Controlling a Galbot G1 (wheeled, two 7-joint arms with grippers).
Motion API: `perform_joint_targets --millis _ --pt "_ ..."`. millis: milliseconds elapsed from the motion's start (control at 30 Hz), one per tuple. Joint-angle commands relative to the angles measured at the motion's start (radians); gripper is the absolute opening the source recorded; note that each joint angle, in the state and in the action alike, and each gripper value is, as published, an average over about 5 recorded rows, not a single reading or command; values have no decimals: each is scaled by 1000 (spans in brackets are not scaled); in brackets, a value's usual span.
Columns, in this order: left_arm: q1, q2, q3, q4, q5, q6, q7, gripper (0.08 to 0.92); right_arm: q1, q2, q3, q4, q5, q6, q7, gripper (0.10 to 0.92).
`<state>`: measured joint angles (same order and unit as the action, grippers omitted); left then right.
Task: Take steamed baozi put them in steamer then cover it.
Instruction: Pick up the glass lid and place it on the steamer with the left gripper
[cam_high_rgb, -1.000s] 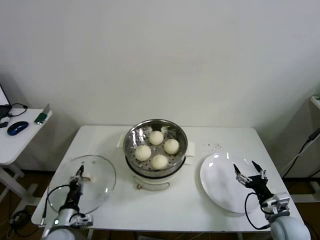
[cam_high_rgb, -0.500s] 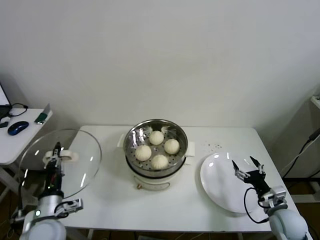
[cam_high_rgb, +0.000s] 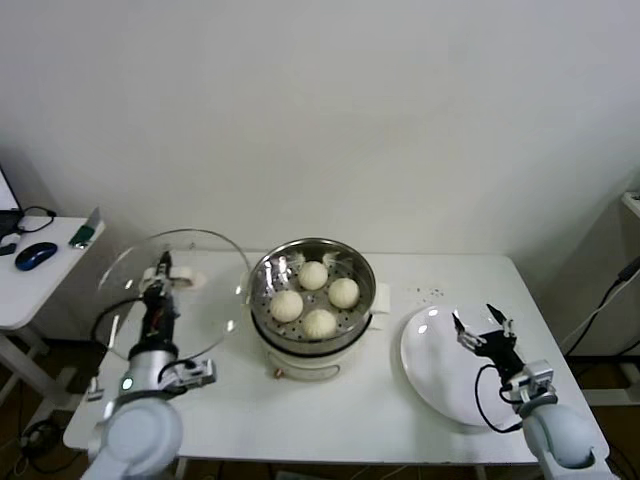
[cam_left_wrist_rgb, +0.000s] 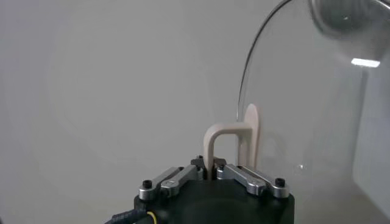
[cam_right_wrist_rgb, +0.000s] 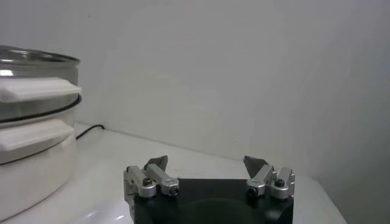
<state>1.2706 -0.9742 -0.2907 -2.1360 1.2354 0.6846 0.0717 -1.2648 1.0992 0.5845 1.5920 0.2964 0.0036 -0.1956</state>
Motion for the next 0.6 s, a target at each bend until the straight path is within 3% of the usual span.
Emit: perform_joint_targets --millis 33,400,600 --pt "-343 -130 362 83 104 101 190 152 34 11 -8 -43 -23 7 8 823" --pt "-457 -330 499 247 183 101 221 152 -4 11 36 -40 -31 23 7 823" --pt "-462 -394 532 307 203 101 222 152 -21 14 52 -38 -42 32 4 823"
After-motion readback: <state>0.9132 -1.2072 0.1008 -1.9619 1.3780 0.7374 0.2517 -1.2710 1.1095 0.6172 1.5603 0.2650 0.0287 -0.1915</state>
